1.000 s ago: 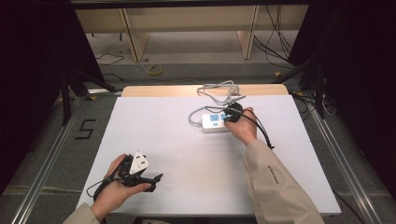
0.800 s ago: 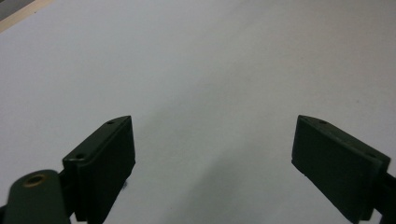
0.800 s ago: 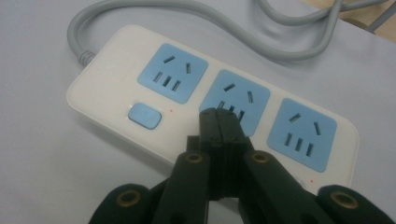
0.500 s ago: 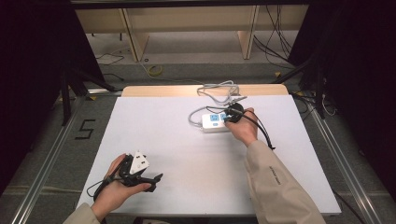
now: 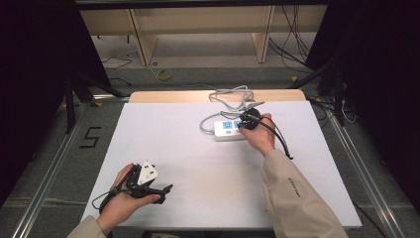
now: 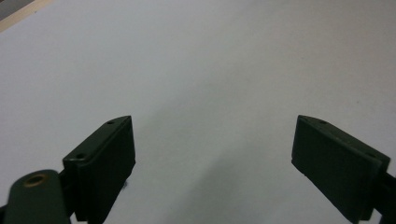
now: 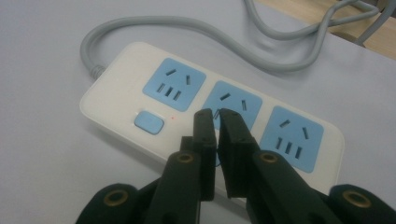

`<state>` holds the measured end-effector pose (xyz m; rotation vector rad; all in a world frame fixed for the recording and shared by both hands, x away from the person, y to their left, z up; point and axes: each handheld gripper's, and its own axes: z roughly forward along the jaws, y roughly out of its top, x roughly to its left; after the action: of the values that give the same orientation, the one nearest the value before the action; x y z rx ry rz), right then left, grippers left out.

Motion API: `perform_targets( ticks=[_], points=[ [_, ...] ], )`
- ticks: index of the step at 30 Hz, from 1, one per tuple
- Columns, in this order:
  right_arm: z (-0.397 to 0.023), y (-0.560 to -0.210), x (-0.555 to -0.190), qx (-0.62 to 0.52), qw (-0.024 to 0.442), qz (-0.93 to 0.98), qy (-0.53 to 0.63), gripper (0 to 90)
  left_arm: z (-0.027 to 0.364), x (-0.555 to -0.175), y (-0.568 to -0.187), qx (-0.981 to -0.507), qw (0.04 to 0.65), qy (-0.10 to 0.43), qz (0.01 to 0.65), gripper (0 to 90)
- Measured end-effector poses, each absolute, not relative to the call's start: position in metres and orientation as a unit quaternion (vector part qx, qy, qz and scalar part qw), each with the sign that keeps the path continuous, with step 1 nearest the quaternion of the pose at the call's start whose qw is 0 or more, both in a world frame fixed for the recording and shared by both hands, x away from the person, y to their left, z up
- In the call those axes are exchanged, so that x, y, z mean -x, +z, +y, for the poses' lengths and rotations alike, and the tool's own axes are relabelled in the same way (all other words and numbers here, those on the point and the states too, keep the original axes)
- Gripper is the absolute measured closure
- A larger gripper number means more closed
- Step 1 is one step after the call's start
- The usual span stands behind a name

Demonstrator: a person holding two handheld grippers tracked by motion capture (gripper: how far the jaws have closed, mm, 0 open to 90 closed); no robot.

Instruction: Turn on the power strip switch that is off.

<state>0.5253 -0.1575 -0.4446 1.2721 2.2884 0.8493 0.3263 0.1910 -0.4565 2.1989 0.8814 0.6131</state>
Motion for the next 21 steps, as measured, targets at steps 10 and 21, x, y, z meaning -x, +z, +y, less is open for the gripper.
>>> perform_targets(
  ticks=[10,21],
  points=[
    [-0.16,-0.445,-0.521,-0.453,0.187,0.815,0.309,79.5,0.191,-0.327,-0.457,-0.845,0.34,0.235,0.34,13.1],
    [-0.165,-0.437,-0.512,-0.45,0.187,0.811,0.323,71.9,0.191,-0.327,-0.457,-0.845,0.339,0.235,0.341,13.2]
  ],
)
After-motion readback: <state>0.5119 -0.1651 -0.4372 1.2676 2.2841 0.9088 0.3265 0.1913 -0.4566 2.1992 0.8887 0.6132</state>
